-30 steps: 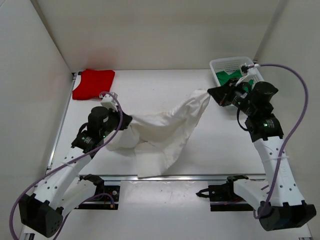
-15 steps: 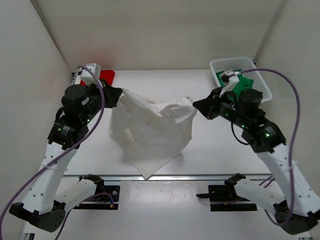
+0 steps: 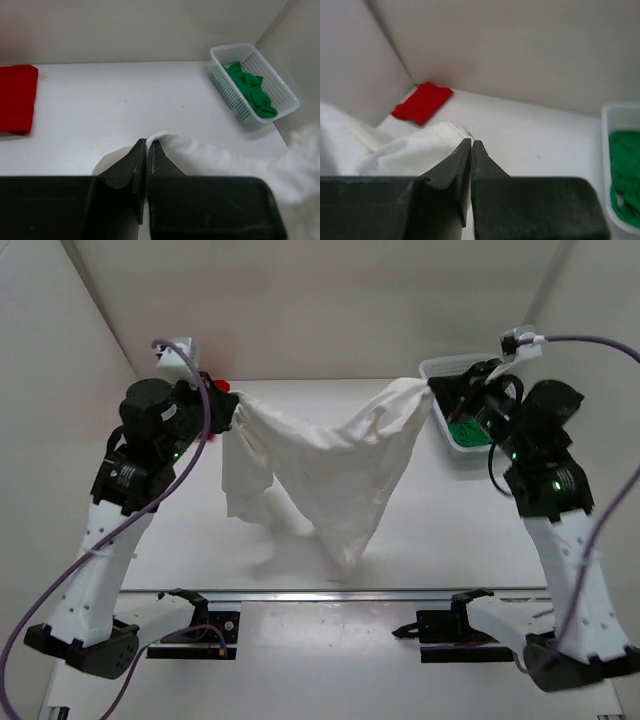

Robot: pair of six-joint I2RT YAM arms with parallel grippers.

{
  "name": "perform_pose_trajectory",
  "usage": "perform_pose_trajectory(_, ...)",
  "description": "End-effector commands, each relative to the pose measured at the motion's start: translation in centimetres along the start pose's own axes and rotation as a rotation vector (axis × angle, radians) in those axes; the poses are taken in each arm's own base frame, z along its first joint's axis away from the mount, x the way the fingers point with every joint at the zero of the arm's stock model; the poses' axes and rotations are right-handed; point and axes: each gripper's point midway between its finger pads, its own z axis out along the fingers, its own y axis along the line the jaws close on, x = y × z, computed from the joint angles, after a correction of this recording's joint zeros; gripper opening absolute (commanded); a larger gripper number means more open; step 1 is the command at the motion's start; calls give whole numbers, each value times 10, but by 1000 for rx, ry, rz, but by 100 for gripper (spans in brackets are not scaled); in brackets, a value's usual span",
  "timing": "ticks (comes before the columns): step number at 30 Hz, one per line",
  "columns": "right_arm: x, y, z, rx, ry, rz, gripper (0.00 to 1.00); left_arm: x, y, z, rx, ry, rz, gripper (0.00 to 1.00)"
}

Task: Fold and stack the t-shirts
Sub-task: Flatten out the tshirt

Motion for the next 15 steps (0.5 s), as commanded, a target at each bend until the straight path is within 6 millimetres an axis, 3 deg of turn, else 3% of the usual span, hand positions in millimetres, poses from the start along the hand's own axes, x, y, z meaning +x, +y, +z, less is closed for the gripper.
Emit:
perform_pose_trajectory(1,76,-69,37,-91,162,187,0,45,33,41,-46,122,-5,0)
perform_pose_trajectory(2,104,-97,49,-28,211,220,0,74,39,59,-39,205,-30,0)
perform_pose_trajectory(3,113,-120,53,29,211,219,0,94,54,80,-65,257,-47,0)
perform_pose_trajectory(5,158,-168,77,61,302,336,0,130,76,112,-130,331,-69,0)
perform_pose_trajectory(6,158,-181,86,74,301,374,0,158,87,135,-156,393,-78,0)
perform_pose_trajectory(7,171,-196,105,84,335,385,0,164,94,148,-176,403,-89,0)
perform_pose_trajectory(8,202,-209,119,102,403,434,0,176,103,170,-200,437,-98,0)
perform_pose_trajectory(9,209,-217,141,101,424,418,0,182,110,194,-217,455,-99,0)
perform_pose_trajectory(10,195,-215,156,106,425,375,0,204,122,210,-246,501,-112,0)
perform_pose_trajectory(11,224,-221,165,140,502,394,0,183,123,223,-247,458,-110,0)
perform_pose_trajectory(12,208,-227,187,133,474,342,0,165,131,244,-268,414,-98,0)
perform_pose_trajectory(13,189,-229,197,149,460,312,0,181,135,256,-278,460,-101,0)
perform_pose_trajectory(14,208,-225,206,168,513,316,0,144,135,264,-293,388,-92,1)
perform_pose_trajectory(15,194,-228,217,171,494,310,0,123,136,274,-274,348,-95,4)
